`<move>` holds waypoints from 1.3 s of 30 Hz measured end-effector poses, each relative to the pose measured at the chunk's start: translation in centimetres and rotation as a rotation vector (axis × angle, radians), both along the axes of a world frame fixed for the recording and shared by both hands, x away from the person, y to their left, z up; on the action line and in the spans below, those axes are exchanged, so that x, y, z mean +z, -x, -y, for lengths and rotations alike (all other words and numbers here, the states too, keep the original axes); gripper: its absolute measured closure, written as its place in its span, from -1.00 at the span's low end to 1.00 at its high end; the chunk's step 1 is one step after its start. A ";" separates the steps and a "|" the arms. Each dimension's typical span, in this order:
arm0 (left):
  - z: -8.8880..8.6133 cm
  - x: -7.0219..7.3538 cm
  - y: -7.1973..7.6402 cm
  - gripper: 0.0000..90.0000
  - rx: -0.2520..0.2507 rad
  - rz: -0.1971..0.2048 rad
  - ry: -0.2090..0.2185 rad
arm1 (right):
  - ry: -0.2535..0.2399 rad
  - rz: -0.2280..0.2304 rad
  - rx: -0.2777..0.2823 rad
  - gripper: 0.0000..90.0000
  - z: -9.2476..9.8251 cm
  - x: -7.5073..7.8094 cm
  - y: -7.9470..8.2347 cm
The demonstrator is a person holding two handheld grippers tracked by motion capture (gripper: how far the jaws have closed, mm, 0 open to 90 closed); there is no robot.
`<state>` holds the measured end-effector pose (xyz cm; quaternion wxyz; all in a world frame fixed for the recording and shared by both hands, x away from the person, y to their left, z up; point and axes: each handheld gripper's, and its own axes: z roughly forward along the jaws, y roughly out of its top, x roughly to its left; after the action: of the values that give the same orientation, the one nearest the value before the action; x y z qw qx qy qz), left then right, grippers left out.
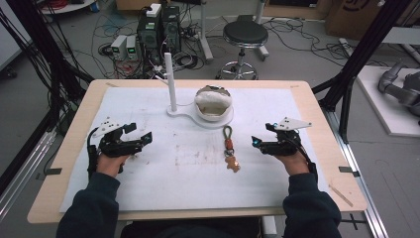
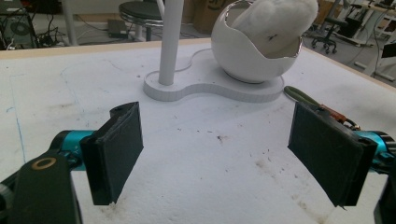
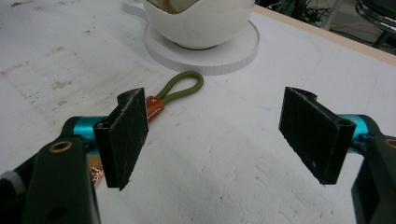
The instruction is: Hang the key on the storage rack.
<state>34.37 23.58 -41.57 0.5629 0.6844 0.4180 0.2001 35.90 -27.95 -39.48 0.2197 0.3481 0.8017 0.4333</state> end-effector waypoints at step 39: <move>-0.2 0.0 0.0 -0.59 0.033 -0.008 -0.022 | 0.023 -0.258 -0.033 0.07 -7.7 -4.3 -2.3</move>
<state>34.40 23.81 -41.61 0.5504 0.6844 0.4291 0.2112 38.19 -20.22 -43.82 0.1258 0.4114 0.8224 0.3723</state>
